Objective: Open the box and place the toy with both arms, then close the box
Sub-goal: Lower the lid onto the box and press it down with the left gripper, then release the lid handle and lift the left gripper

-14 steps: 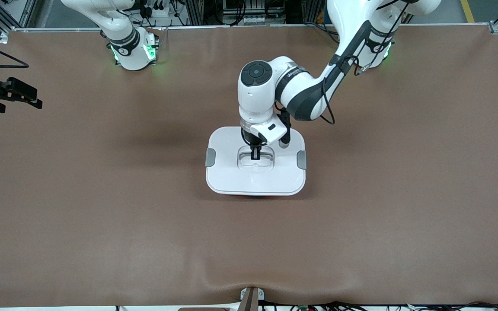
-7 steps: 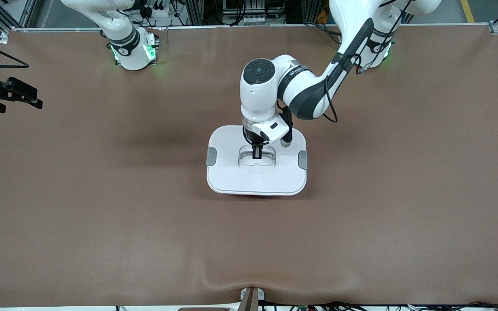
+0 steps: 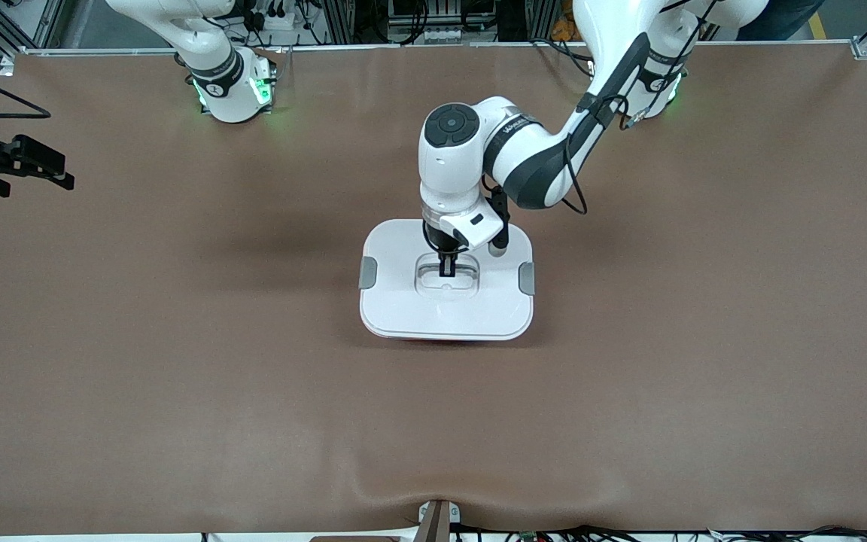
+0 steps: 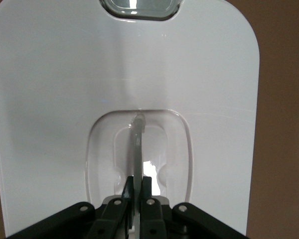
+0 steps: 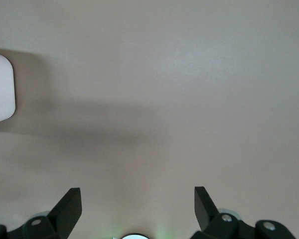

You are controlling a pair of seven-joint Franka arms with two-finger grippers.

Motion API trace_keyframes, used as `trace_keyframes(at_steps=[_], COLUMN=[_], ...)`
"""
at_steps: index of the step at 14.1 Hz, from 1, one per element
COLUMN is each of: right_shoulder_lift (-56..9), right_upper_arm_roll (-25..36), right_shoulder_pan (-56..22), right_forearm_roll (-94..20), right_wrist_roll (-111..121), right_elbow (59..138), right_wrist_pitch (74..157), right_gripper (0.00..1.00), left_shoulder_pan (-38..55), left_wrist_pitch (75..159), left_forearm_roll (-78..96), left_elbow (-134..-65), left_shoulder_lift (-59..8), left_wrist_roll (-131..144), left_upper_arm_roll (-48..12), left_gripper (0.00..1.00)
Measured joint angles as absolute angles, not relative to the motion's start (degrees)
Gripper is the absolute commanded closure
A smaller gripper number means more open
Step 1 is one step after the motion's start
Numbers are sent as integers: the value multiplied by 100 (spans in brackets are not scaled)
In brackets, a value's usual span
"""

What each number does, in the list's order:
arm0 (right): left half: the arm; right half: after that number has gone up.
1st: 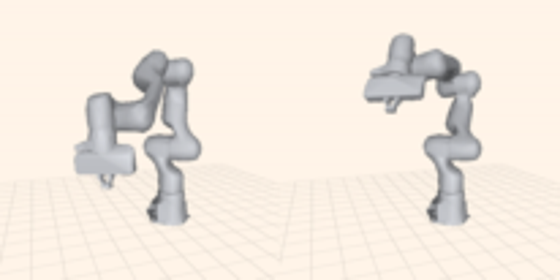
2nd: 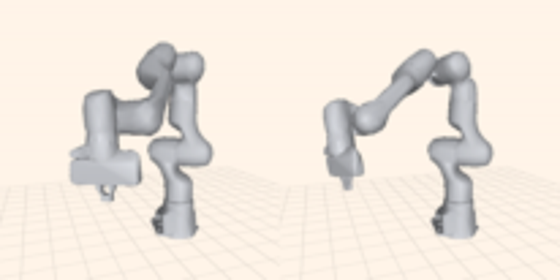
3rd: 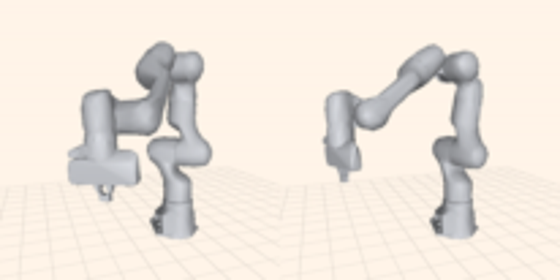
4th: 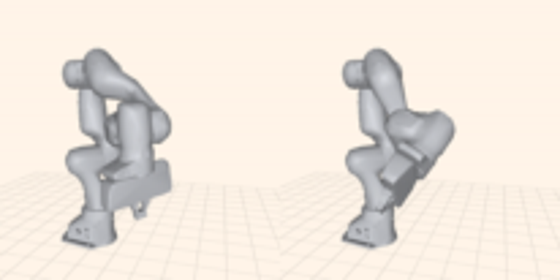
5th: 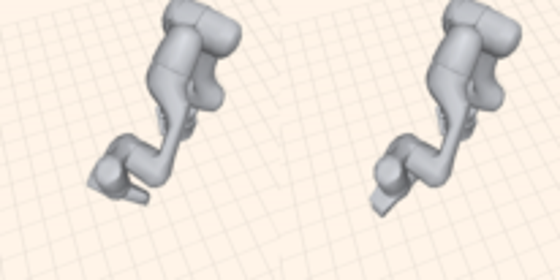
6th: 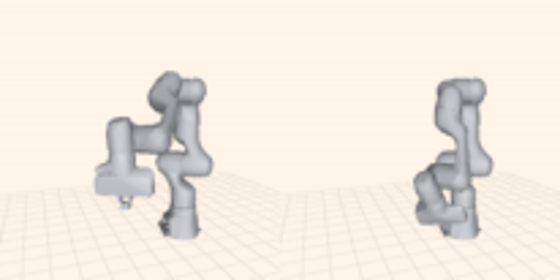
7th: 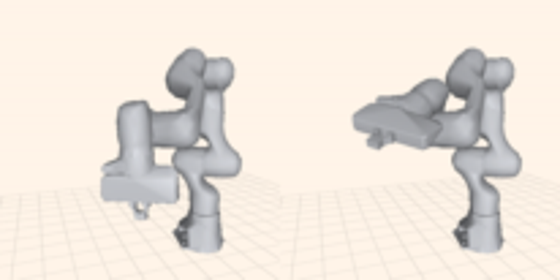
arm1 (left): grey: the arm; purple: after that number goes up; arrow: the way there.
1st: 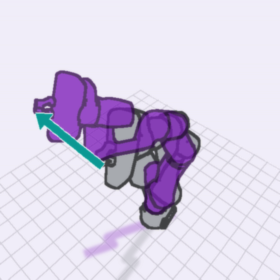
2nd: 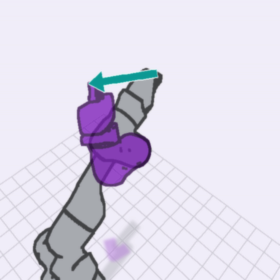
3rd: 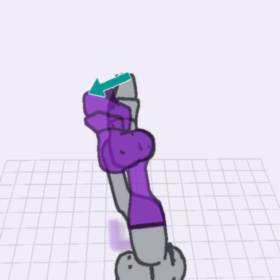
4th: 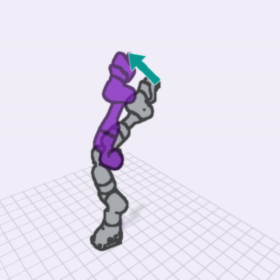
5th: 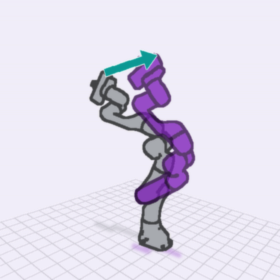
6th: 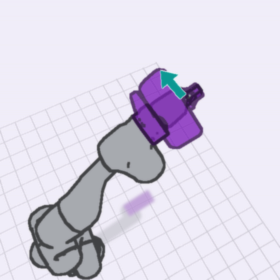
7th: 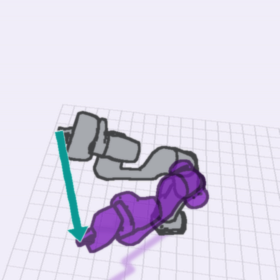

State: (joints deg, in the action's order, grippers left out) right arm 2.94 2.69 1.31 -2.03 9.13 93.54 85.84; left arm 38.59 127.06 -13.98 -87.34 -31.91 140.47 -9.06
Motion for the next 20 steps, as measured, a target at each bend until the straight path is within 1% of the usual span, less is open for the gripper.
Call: trace_keyframes(at_steps=[10, 11, 12, 13, 14, 15, 20], right_shoulder_lift=[294, 294, 294, 294, 294, 294, 294], right_upper_arm_roll=[269, 269, 269, 269, 269, 269, 269], right_shoulder_pan=[131, 131, 131, 131, 131, 131, 131], right_forearm_roll=[-203, -203, -203, -203, -204, -204, -204], right_wrist_roll=[914, 914, 914, 914, 914, 914, 914], right_elbow=[9359, 9360, 9360, 9361, 9362, 9363, 9365], right_wrist_pitch=[8584, 8584, 8584, 8584, 8584, 8584, 8584], right_gripper=[0, 0, 0, 0, 0, 0, 0], left_shoulder_pan=[3878, 3878, 3877, 3873, 3867, 3862, 3861], left_wrist_pitch=[12762, 12765, 12766, 12770, 12773, 12773, 12786], left_forearm_roll=[-1398, -1398, -1398, -1398, -1398, -1398, -1398], left_elbow=[-8750, -8750, -8750, -8747, -8748, -8751, -8714], left_shoulder_lift=[-3235, -3235, -3235, -3235, -3237, -3239, -3163], left_wrist_roll=[14051, 14051, 14051, 14049, 14046, 14046, 14046], left_upper_arm_roll=[-909, -909, -908, -908, -908, -908, -913], left_gripper=[100, 95, 72, 42, 16, 0, 0])
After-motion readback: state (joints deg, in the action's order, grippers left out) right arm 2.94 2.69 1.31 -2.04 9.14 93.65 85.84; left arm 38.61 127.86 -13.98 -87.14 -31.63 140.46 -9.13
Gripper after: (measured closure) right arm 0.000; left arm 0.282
